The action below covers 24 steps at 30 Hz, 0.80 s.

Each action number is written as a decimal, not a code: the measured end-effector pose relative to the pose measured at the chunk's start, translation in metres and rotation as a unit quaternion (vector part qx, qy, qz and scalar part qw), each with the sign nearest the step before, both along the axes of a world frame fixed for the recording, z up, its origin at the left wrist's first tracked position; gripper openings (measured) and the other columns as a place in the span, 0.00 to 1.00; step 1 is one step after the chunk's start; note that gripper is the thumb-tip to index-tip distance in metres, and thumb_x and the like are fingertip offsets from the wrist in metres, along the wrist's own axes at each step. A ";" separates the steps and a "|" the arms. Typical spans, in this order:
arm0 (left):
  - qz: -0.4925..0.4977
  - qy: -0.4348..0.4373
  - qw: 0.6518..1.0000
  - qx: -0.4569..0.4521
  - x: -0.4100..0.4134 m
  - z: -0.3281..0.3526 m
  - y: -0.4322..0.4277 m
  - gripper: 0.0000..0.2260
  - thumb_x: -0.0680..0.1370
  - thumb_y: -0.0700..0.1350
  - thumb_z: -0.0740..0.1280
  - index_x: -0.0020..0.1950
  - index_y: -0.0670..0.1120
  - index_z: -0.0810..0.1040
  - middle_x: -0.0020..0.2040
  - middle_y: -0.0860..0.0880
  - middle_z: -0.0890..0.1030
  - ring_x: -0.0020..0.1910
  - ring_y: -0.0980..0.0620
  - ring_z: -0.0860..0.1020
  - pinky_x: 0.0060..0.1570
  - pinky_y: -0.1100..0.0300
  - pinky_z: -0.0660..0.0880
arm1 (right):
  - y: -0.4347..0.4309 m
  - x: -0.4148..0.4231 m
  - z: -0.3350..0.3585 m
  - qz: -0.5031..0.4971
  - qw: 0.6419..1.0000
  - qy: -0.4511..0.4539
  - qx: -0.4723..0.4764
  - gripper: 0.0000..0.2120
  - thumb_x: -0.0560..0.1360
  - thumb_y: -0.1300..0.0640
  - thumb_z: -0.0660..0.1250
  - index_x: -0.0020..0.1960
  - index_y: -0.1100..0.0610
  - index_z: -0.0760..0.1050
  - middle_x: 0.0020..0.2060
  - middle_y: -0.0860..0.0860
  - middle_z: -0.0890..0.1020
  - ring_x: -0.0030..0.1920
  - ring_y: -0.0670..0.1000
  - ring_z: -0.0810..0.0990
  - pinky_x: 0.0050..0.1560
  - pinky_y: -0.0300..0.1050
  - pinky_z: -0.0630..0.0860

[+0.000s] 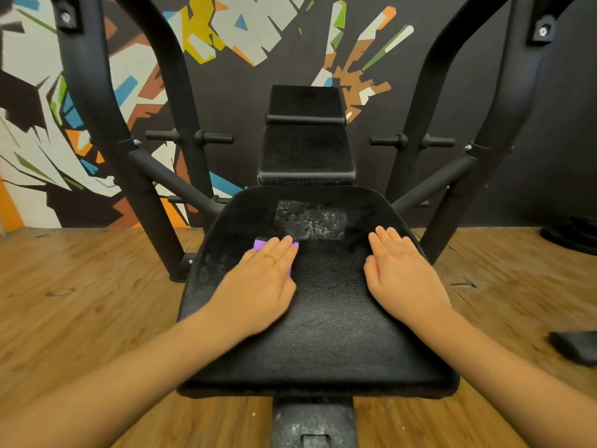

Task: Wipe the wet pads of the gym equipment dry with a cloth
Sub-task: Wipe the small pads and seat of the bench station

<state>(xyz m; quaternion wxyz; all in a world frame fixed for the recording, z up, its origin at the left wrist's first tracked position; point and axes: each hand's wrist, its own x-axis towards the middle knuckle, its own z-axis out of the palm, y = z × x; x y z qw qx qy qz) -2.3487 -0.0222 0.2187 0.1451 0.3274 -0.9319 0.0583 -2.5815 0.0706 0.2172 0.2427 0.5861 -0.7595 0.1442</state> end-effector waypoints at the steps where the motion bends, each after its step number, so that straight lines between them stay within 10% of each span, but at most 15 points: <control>1: 0.013 0.007 1.000 0.004 0.001 0.008 -0.014 0.32 0.79 0.55 0.42 0.83 0.45 0.54 0.83 0.48 0.55 0.81 0.49 0.53 0.77 0.53 0.53 | 0.000 0.000 0.000 0.000 1.000 0.000 0.002 0.27 0.79 0.50 0.44 0.65 0.61 0.73 0.62 0.56 0.77 0.63 0.55 0.73 0.66 0.53 0.71; 7: 0.089 0.004 0.996 0.027 0.015 0.038 -0.093 0.26 0.86 0.47 0.54 0.83 0.45 0.52 0.83 0.47 0.52 0.82 0.47 0.50 0.79 0.49 0.51 | 0.000 -0.001 -0.002 -0.004 1.000 -0.001 0.002 0.26 0.79 0.50 0.44 0.64 0.62 0.73 0.61 0.57 0.77 0.63 0.57 0.73 0.66 0.54 0.71; 17: -0.128 -0.030 0.991 0.001 0.009 -0.001 0.010 0.35 0.76 0.56 0.41 0.83 0.50 0.54 0.82 0.55 0.53 0.81 0.56 0.50 0.75 0.65 0.42 | -0.001 -0.001 -0.002 -0.002 1.000 0.006 -0.003 0.26 0.79 0.50 0.45 0.64 0.62 0.74 0.61 0.57 0.77 0.62 0.57 0.73 0.65 0.54 0.71; 24: 0.010 -0.009 0.999 0.036 0.034 0.031 -0.075 0.34 0.76 0.55 0.47 0.83 0.50 0.54 0.83 0.51 0.54 0.81 0.52 0.52 0.78 0.53 0.50 | -0.001 -0.001 -0.004 -0.008 1.000 0.002 -0.002 0.28 0.79 0.50 0.47 0.69 0.64 0.73 0.66 0.59 0.76 0.68 0.59 0.72 0.70 0.55 0.68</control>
